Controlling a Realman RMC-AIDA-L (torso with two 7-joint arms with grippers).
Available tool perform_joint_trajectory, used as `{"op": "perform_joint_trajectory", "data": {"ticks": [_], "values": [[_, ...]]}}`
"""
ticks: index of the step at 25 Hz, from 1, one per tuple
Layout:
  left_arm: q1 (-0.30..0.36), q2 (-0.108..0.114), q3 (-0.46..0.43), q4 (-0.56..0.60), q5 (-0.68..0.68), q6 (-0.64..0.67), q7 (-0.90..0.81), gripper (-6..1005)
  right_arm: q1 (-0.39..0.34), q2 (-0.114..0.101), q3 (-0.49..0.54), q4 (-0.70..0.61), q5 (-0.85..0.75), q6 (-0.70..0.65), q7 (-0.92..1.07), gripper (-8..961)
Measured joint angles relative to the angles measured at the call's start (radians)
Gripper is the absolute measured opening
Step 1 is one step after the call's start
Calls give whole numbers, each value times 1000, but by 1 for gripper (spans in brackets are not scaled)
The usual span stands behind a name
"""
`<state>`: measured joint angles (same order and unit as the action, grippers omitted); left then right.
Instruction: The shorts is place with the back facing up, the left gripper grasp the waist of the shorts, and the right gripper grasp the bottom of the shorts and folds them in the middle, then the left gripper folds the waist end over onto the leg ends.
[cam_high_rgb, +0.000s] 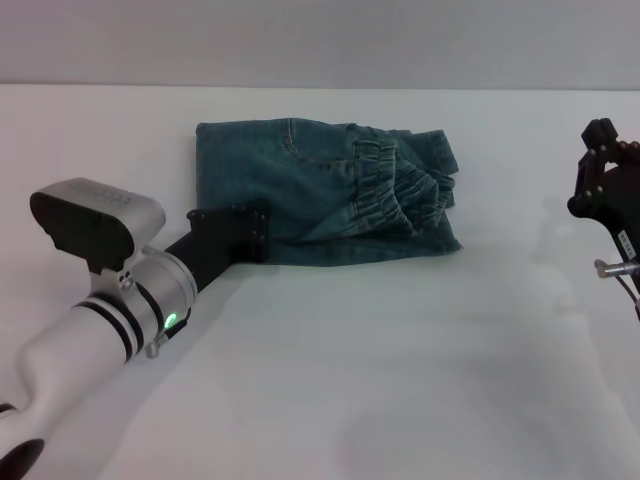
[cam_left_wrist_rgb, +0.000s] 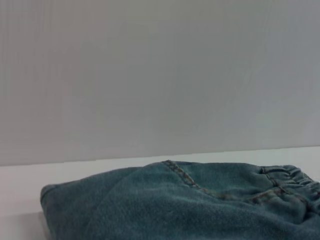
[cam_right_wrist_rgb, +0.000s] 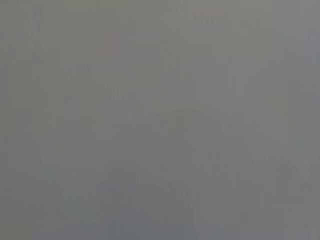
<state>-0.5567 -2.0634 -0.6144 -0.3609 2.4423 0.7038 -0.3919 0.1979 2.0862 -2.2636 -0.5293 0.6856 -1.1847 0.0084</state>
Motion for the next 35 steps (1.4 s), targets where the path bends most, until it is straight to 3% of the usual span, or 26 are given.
{"op": "perform_joint_trajectory", "data": {"ticks": [15,19,27,35], "values": [[-36,-1,0,38,0,-14,-16,3,0,0,-10,-11,0,14,0,82],[-32,-1,-33,43,-3,43,9,4,0,0,-14,-12,-6,9,0,87],[88,-7,-185,21,-7,363,316,5,1,-1,-26,-15,-20,-18,-9,96],[201,-6,-323,1,-9,454,384,31,-12,-1,33,7,-6,-123,-51,105]]}}
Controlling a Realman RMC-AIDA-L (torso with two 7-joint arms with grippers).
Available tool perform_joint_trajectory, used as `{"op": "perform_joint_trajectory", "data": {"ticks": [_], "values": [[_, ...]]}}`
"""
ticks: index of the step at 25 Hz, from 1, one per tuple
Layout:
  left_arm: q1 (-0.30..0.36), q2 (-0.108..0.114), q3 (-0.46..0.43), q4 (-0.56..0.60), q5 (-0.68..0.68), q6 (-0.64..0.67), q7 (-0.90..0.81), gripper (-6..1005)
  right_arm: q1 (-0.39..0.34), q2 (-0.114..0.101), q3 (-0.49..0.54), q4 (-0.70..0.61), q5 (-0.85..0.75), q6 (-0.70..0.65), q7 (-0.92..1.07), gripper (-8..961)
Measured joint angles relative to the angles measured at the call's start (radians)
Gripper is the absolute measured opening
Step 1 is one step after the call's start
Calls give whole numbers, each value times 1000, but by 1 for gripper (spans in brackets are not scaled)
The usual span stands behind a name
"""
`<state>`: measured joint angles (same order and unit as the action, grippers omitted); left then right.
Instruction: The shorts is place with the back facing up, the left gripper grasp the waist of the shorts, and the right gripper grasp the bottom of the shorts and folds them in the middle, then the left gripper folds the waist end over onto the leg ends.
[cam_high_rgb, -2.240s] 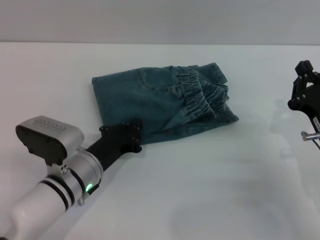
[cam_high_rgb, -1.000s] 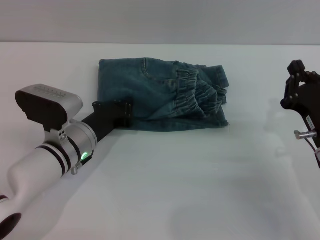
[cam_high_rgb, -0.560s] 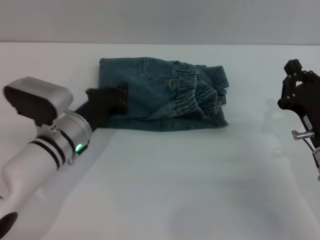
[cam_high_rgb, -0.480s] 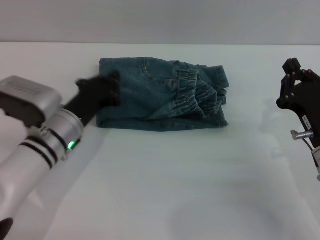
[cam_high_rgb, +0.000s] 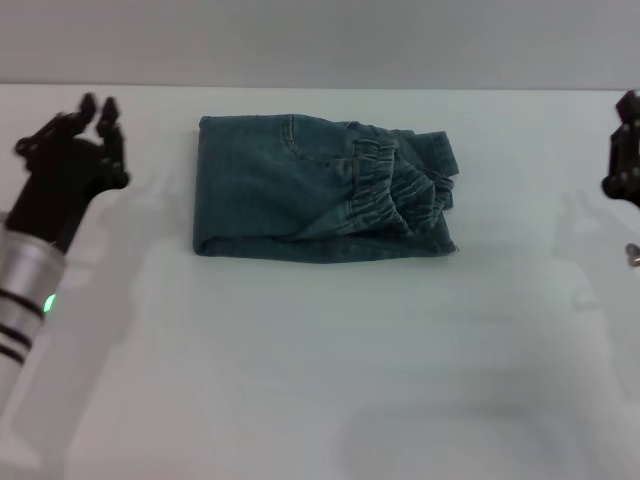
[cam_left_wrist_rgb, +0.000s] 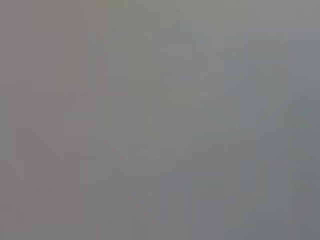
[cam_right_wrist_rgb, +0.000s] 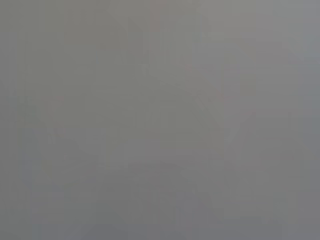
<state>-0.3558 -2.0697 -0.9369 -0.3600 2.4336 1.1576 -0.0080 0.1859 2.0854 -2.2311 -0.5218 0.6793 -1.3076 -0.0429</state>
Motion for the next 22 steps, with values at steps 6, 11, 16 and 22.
{"op": "perform_joint_trajectory", "data": {"ticks": [6,11,16,22], "values": [[72,-1,-6,-3,0,68,5,179,-30,4,21,32,110,-33,-3,178],[83,-1,-6,11,1,65,7,363,-38,4,17,72,169,-43,2,292],[85,0,-7,18,2,73,7,547,-54,6,-1,91,168,-59,9,510],[90,0,-11,25,1,72,5,651,-85,6,-6,117,167,-131,15,559]]}}
